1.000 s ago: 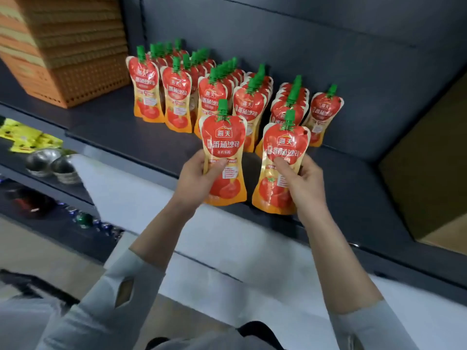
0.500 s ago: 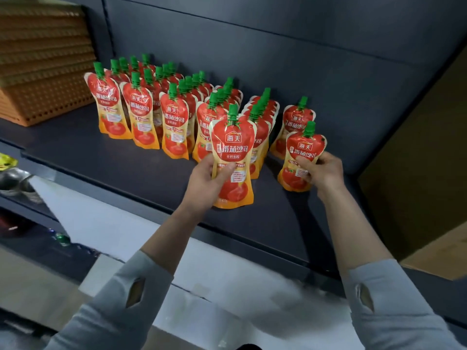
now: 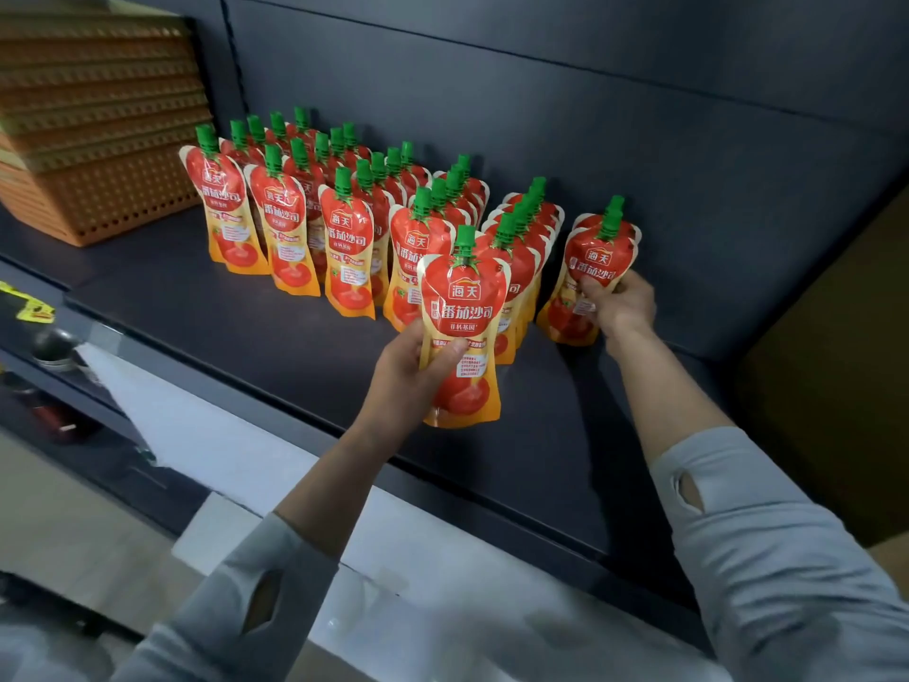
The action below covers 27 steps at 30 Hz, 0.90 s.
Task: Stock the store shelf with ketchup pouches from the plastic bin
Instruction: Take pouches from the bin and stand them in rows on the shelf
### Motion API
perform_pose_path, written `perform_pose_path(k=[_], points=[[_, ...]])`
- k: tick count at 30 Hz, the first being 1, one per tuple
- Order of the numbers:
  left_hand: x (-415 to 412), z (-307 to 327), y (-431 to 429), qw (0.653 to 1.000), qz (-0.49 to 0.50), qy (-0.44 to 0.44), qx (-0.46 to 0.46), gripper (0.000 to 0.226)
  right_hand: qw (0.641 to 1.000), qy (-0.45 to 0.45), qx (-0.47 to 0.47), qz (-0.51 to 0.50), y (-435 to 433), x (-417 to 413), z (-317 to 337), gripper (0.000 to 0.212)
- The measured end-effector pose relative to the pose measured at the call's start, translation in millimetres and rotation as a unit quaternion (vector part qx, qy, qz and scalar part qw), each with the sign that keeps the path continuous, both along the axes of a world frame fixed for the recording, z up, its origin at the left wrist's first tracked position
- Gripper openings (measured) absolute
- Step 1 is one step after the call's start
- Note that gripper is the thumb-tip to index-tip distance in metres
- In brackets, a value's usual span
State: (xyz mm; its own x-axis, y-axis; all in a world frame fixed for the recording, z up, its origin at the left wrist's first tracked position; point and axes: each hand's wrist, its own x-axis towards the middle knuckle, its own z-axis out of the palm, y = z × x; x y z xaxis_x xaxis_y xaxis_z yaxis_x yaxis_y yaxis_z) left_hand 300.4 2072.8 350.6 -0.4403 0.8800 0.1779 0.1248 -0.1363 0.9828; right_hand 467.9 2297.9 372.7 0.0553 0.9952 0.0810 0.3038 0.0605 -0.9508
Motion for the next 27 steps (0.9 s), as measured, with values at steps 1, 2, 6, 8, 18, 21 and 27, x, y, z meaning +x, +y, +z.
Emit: perform_pose_path(k=[1,2,6,8,18,21,27], points=[[0.1,-0.1,-0.2,1.0,0.0,0.0,0.001,0.033,1.0,-0.007,0.005,-0.002,1.2,-0.8,-0.2,0.027],[0.3,-0.7,-0.3,1.0,-0.001,-0.001,0.003,0.034,1.0,-0.01,0.006,-0.004,2.9,-1.2,-0.8,0.029],[2.0,-4.1,0.3,1.0,-0.007,-0.009,0.003,0.034,1.0,-0.017,0.012,0.0,5.1,-0.9,-2.3,0.03],[3.5,-5.0,0.5,1.0,-0.01,-0.007,0.004,0.035,1.0,-0.029,0.01,0.001,2.0,0.2,-2.1,0.037],[29.0,-10.3,3.1,0.998,-0.055,0.019,-0.008,0.031,0.984,0.017,0.111,0.14,-108.4,22.1,38.3,0.024],[42.8,-12.5,8.6,0.996,-0.086,0.024,-0.009,0.033,0.964,0.001,0.057,0.258,-129.4,25.5,40.4,0.023],[66.9,-13.3,23.2,0.991,-0.136,-0.006,-0.003,0.037,0.971,0.04,0.048,0.231,-124.3,51.6,39.9,0.016]])
